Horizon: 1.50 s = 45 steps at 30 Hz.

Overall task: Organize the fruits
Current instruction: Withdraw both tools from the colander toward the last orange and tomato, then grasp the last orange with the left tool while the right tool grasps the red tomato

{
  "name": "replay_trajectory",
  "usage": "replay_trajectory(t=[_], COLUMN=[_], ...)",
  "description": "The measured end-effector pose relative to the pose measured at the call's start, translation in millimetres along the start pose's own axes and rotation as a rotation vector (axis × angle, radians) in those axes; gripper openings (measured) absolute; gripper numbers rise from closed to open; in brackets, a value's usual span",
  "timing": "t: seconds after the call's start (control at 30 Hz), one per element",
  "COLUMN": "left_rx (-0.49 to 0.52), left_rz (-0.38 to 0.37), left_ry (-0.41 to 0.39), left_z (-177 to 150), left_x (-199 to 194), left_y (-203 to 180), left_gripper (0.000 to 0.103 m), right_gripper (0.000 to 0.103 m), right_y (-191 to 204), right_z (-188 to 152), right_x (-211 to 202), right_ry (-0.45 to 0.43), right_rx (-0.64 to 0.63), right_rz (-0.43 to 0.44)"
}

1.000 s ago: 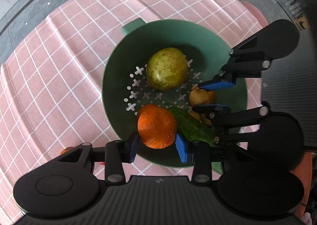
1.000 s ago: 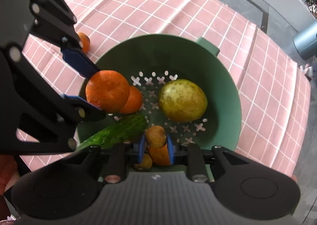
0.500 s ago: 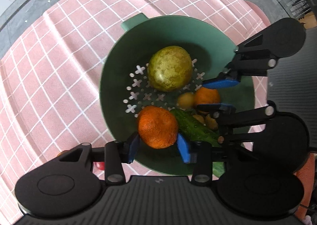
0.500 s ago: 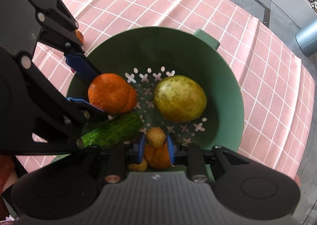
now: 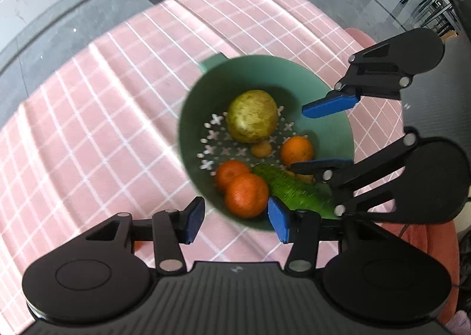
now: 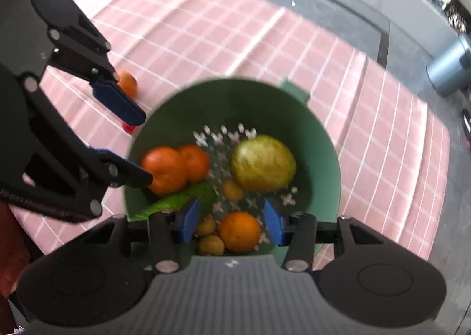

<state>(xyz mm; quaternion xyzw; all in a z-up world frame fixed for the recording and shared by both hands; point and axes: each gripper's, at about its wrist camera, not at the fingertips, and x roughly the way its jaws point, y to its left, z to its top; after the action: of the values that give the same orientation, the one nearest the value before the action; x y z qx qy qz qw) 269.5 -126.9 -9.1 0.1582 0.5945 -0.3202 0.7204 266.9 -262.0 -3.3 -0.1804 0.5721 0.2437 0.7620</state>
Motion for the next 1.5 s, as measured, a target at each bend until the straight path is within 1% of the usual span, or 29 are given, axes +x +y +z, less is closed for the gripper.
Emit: replay_trajectory(t=[0.07,0.17,0.27,0.37,0.47,0.6,0.67,0.77,0.83,0.9,1.0,1.13,1.27,1.5], left_rx=[0.006,0.028,0.022,0.024,0.016,0.009,0.007,-0.009,-0.026,-0.037,-0.060,-0.091,-0.117,-0.148], left_rz=[0.020,0.069,0.109,0.145,0.171,0.191,0.198,0.191,0.178,0.165,0.141,0.112,0.083,0.065], left_ry=[-0.011,-0.019,0.000,0.024,0.051,0.070,0.075,0.078,0.076,0.069,0.061,0.053,0.051,0.037], left_z=[-6.4,-18.5,-29.2,-40.2,-47.7,-59.9,-64.9,-69.5,-70.3,-69.6,-67.7,-66.0,-65.2,-64.1], left_x=[-10.1,-19.5,-20.3,-15.3,-6.6,-2.4,1.5,8.5,12.3,16.4,23.4,33.1,40.5,50.4], left_y=[8.3,22.1,35.8,47.4,57.3,68.6,74.6,83.6,89.3,91.7,98.2,105.7,111.0,116.6], left_gripper=[0.059,0.059,0.059,0.059,0.059,0.059,0.059,0.059,0.059,0.059,0.062,0.062,0.062,0.062], right_gripper=[0.046,0.046,0.045,0.043,0.043,0.041,0.037,0.036,0.036,0.034,0.034,0.033,0.033,0.033], right_y=[8.1,25.5,48.2,70.8,91.1,113.8,119.4,125.8,128.2,129.0,127.8,127.6,128.5,127.5], right_z=[4.1,11.2,18.1,26.6,36.1,42.5,45.7,46.2,48.1,50.8,54.4,58.9,61.5,65.4], right_x=[-11.7,-25.9,-31.1,-28.1,-18.4,4.3,14.7,27.5,37.6,47.4,60.5,75.1,85.9,97.9], right_ry=[-0.043,-0.107,-0.144,-0.162,-0.153,-0.111,-0.091,-0.065,-0.048,-0.028,-0.001,0.025,0.049,0.061], right_rx=[-0.011,-0.043,-0.103,-0.178,-0.240,-0.303,-0.325,-0.355,-0.376,-0.389,-0.407,-0.428,-0.446,-0.448], right_rz=[0.013,0.061,0.087,0.096,0.114,0.109,0.113,0.109,0.107,0.104,0.108,0.118,0.113,0.104])
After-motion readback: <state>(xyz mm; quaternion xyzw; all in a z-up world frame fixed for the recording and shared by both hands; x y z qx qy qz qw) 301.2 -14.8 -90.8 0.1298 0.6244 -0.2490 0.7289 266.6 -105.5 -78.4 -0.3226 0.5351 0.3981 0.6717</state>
